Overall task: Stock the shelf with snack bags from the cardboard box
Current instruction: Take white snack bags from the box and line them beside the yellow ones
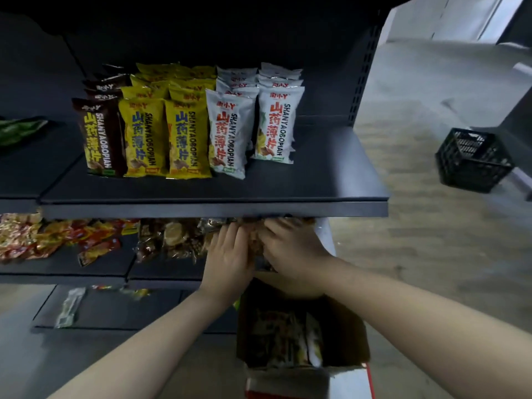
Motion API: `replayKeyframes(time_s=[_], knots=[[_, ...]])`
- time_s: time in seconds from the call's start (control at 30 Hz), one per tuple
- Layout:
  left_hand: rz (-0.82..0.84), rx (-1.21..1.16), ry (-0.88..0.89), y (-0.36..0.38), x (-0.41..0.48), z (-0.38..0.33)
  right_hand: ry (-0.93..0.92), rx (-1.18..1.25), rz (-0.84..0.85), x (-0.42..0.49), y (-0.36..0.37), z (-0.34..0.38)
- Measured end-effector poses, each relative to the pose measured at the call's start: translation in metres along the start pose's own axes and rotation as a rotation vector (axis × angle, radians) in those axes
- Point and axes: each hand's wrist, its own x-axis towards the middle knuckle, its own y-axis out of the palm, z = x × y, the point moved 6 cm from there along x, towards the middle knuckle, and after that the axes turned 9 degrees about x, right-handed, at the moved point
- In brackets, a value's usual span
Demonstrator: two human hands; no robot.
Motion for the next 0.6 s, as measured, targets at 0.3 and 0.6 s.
replayKeyframes(time_s=[0.3,0.6], knots=[[0.511,-0.003,0.065,0.075,-0.079,-0.035,0.259,0.134,0.317,-0.105,0.058,-0.032],[1.114,-0.058,-0.053,0.156,-0.152,-0.040,0.726,0.422,0.875,-0.189,0.152,-0.052]])
